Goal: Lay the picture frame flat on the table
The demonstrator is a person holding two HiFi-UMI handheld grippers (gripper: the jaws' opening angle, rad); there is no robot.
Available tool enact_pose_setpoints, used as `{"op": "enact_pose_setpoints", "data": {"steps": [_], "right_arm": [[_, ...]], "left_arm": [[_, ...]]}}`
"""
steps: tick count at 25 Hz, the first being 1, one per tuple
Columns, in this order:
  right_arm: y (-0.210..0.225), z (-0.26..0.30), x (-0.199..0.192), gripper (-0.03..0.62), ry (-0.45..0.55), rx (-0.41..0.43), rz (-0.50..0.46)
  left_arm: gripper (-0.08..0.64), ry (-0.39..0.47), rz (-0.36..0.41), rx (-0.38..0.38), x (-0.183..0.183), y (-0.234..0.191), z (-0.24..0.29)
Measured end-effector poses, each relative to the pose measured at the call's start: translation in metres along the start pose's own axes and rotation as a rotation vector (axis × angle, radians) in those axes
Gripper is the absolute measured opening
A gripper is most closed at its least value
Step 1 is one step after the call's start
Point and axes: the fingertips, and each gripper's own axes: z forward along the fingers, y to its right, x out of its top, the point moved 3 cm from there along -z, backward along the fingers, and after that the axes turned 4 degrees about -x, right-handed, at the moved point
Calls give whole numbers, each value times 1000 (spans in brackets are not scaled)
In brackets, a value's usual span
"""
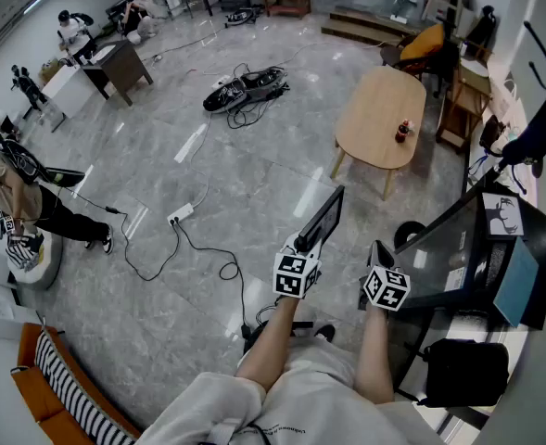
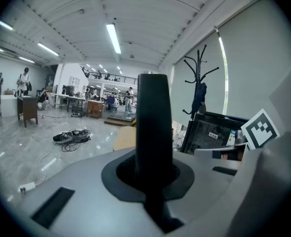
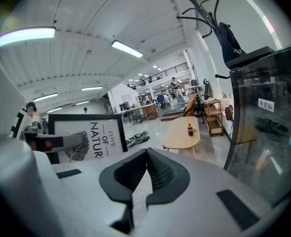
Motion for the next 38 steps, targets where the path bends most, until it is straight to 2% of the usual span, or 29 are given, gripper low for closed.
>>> {"op": "enact_pose_setpoints", "data": {"steps": [6, 10, 15, 21, 27, 33, 38], "right_arm": [[-11, 4, 18, 32, 36, 38, -49], [-14, -6, 14, 34, 33, 43, -46], [-15, -13, 19, 34, 57, 62, -66], [8, -12, 20, 34, 59, 92, 21], [28, 6, 32, 34, 83, 92, 42], [41, 40, 60, 34, 108, 145, 111], [43, 81, 87, 34, 109, 181, 136]], "left_arm": [[28, 7, 17, -7, 4, 17, 16], [28, -1, 13, -2, 1, 24, 13], [28, 28, 0, 8, 7, 27, 18], [28, 25, -1, 15, 9, 32, 25], [28, 34, 7, 13, 20, 24, 47], [28, 48, -12, 13, 34, 7, 86], [28, 61, -16, -1, 61, -15, 126]]}}
